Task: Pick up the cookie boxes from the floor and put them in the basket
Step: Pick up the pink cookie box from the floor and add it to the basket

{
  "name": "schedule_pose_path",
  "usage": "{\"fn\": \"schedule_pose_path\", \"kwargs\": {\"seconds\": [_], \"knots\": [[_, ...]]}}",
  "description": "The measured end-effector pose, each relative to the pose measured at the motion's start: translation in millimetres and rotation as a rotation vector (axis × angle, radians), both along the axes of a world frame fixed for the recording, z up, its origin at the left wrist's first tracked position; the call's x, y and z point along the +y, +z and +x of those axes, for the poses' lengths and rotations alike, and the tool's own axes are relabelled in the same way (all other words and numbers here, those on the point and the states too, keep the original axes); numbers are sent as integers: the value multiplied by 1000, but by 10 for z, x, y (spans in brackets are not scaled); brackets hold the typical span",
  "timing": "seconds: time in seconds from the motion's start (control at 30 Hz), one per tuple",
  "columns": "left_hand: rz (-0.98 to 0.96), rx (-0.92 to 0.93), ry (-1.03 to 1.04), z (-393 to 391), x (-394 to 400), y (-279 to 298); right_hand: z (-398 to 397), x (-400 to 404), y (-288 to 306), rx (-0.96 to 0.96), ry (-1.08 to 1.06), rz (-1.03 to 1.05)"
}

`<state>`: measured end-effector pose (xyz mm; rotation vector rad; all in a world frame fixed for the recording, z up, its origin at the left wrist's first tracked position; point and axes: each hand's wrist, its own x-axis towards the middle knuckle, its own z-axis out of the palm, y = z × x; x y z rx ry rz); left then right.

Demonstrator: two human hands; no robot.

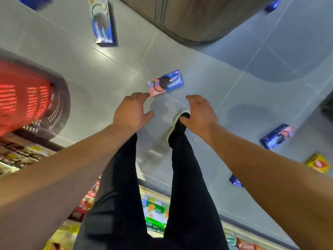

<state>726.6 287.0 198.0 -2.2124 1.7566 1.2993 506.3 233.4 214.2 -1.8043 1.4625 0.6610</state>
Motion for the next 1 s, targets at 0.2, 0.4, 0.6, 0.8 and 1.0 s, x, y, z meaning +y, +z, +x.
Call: {"fn": "schedule_pose_path", "kwargs": {"seconds": [0.2, 0.4, 0.6, 0.8, 1.0], "knots": [[63, 3, 177, -280, 119, -998, -224, -141, -927, 35, 99, 27], [46, -10, 204, -287, 74, -2348, -14, -378, -2338, 75, 261, -16], [-4, -144, 96, -398, -88, -3665, 188, -627, -3721, 58, 387, -101], [-61, -256, 59, -546, -379, -4579, 113, -938, -4653, 145, 575, -306], [-151, -284, 71, -562, -407, -4748, 38, -902, -4833, 121, 631, -411]]}}
